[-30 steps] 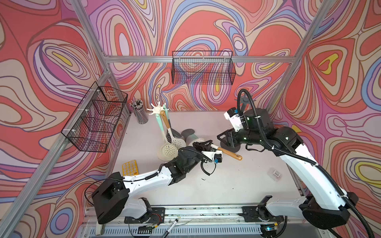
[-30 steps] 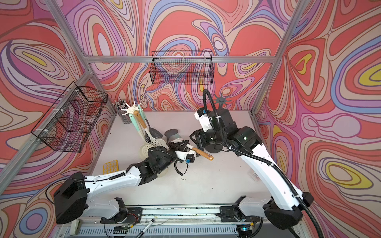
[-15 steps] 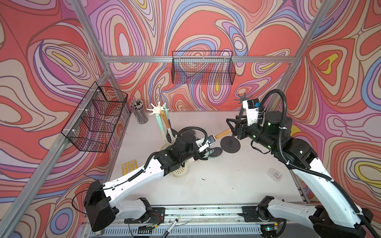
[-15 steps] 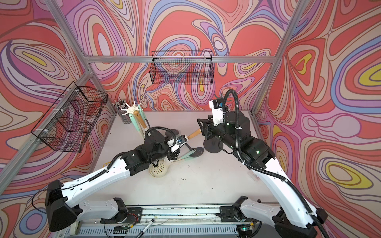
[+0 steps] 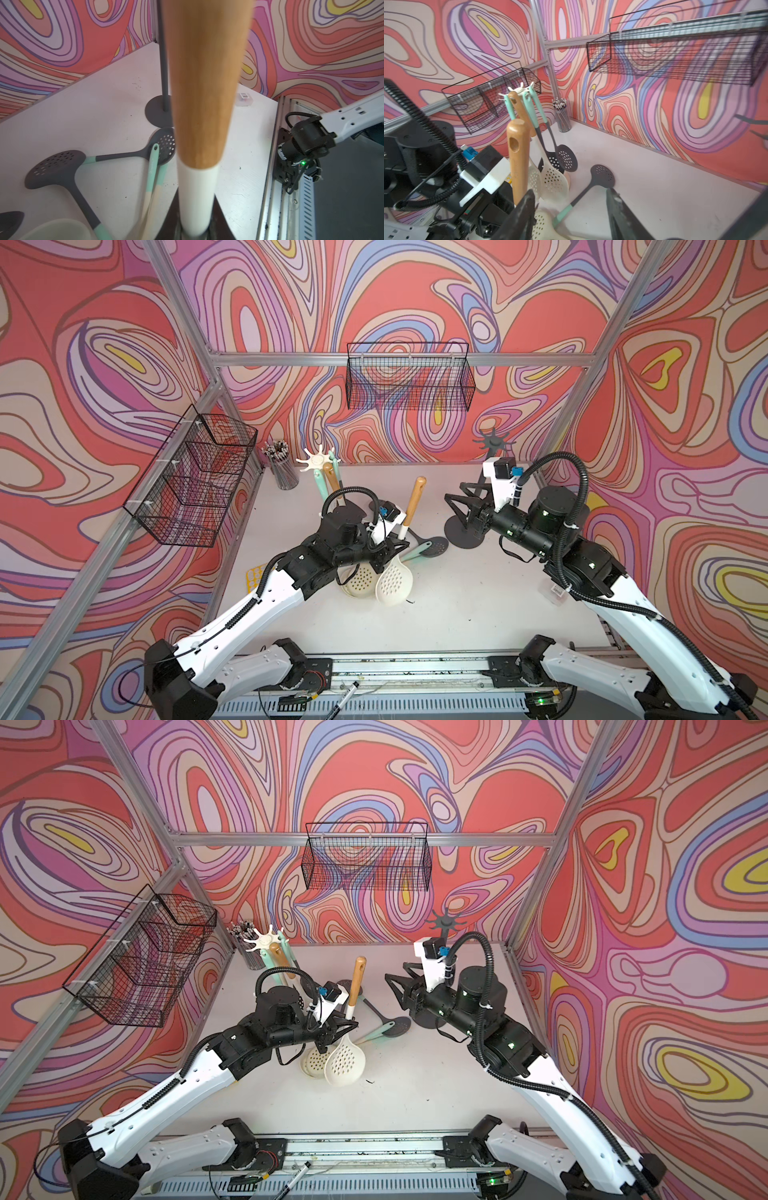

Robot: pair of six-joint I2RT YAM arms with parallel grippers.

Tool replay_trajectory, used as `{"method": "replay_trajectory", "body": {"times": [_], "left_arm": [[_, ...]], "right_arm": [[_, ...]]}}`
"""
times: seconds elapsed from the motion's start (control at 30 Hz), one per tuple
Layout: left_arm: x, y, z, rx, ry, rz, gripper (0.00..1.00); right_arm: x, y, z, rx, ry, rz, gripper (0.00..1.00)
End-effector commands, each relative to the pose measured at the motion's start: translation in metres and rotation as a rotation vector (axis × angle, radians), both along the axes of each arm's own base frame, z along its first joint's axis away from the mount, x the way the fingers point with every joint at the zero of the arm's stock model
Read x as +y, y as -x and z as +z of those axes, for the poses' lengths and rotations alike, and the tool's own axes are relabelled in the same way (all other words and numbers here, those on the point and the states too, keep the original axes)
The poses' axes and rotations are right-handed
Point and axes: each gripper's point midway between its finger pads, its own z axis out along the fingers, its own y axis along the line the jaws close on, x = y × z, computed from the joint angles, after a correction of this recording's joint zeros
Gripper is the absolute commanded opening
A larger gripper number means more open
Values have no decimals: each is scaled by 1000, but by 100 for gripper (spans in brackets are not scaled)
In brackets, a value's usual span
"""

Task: Hang the skimmer on the kitchen utensil rack
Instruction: Pick up the skimmer from the center of the board.

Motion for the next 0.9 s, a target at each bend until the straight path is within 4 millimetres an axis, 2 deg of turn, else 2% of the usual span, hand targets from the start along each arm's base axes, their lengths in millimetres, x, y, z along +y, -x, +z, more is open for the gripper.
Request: {"method": "replay_trajectory", "body": {"times": [0.0,0.2,0.37,0.73,0.87], "left_arm": [[-5,17,30,29,142,-78,2],[2,27,52,44,231,-130,2],[7,31,54,57,246,-152,2],[12,37,57,84,268,-202,2],[9,32,58,72,277,-207,2]], "right_arm": [[28,21,5,-60,-51,210,55],[48,30,-20,-25,-82,350,54],[63,33,-37,14,-127,445,52],[89,40,-33,21,-201,597,52],[97,41,-31,24,-207,625,51]]}}
